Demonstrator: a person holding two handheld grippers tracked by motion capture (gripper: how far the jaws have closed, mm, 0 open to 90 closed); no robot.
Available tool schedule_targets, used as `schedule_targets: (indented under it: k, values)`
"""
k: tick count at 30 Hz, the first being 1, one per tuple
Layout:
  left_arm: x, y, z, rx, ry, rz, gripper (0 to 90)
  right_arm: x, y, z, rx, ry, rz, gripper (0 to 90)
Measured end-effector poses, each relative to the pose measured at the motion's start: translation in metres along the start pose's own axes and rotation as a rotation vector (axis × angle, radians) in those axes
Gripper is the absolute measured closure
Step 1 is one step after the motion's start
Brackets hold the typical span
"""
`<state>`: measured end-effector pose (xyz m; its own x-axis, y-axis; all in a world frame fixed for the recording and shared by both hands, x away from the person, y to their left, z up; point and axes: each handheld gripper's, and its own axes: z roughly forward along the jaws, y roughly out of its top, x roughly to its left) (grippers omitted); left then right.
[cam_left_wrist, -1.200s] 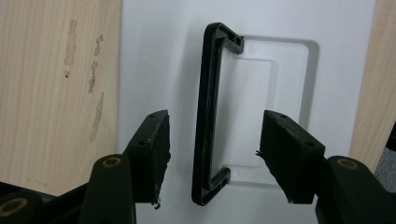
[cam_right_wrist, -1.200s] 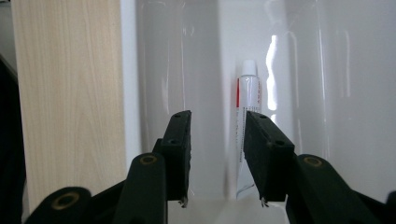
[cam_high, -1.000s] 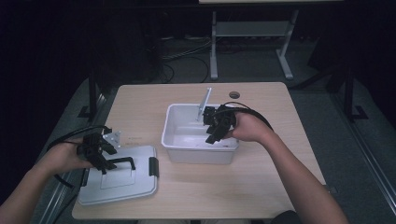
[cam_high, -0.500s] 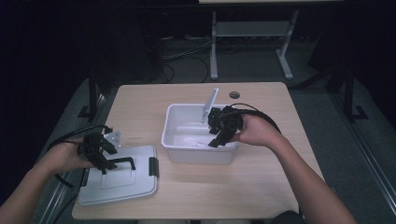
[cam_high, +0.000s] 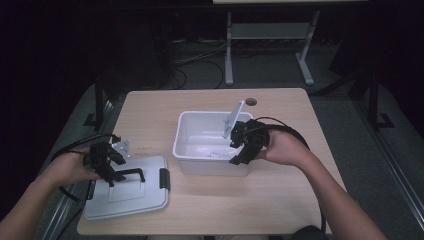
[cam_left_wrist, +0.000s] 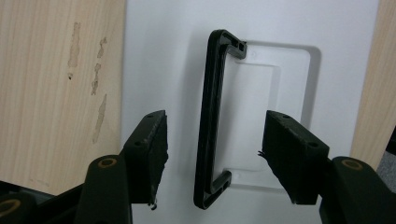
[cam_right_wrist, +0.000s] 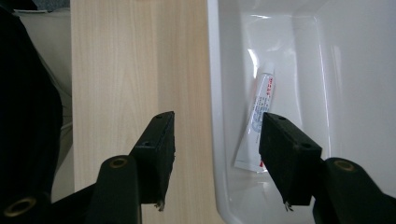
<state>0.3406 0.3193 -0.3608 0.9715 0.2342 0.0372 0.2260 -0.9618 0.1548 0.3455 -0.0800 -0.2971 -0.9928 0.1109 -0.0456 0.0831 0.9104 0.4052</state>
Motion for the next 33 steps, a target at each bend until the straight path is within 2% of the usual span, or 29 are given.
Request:
schedule_targets:
  k: [13,27,33]
  values:
    - [0.002,0.002,0.001,0.000,-0.002,-0.002,39.2,0.016,-0.016,-0.002,-0.019,0.000,-0.001,43.5]
    - [0.005,0.005,0.000,-0.004,0.005,-0.006,39.1,0.033,-0.030,0.000,-0.026,-0.002,-0.016,41.8]
    - [0.006,0.005,0.002,0.000,0.002,-0.014,37.9,0.038,-0.038,0.005,-0.025,0.005,-0.006,40.3]
